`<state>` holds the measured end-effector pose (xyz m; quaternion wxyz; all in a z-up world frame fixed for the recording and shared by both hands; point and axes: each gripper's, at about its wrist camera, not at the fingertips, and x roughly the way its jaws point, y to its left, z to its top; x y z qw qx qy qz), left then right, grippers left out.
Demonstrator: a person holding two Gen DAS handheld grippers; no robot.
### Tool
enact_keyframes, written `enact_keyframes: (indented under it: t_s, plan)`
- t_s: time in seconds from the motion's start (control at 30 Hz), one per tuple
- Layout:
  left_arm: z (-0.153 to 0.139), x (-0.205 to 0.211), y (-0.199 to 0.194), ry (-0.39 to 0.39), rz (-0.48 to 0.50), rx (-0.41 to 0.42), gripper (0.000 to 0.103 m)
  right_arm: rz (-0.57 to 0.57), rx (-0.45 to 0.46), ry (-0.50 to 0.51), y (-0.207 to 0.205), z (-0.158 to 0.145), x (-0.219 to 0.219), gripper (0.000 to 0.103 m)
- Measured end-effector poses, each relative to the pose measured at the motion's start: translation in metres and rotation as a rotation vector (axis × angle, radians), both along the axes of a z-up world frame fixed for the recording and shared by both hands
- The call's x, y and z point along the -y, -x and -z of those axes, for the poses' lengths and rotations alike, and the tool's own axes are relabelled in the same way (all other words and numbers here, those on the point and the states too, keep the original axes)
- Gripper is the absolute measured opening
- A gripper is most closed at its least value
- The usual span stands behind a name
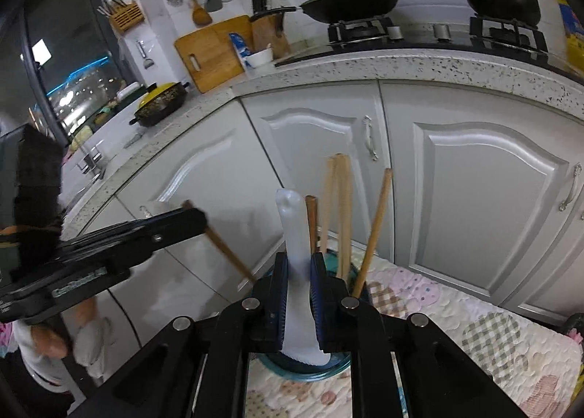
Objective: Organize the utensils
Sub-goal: 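Open both tools to release the chopstick and white spoon into the holder, then withdraw both open tools from the holder back over the table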
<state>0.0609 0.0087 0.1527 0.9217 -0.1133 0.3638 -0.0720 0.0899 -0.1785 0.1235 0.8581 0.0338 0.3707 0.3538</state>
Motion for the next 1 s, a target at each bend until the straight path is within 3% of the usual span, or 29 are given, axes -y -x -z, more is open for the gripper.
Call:
enact_keyframes:
  t_s: [0.17,0.23,0.37,0.63,1.0]
  plan:
    - [-0.001,0.000,0.001,0.004,-0.003,-0.010,0.009,-0.004,-0.022,0.048,0.003,0.023,-0.014,0.011]
    - [-0.001,-0.002,0.002,0.004,-0.006,-0.016,0.014,0.004,-0.026,0.083,0.003,0.038,-0.020,0.011]
    - [-0.003,-0.011,0.005,0.029,-0.025,-0.016,0.028,-0.003,-0.125,0.098,-0.002,0.060,-0.019,0.011]
    - [-0.008,-0.007,0.017,0.026,-0.029,-0.007,0.033,0.045,-0.121,0.083,0.007,0.051,0.005,0.024]
    - [-0.008,0.009,0.052,-0.027,-0.037,0.028,0.038,0.094,-0.092,0.060,0.037,0.033,0.032,0.030]
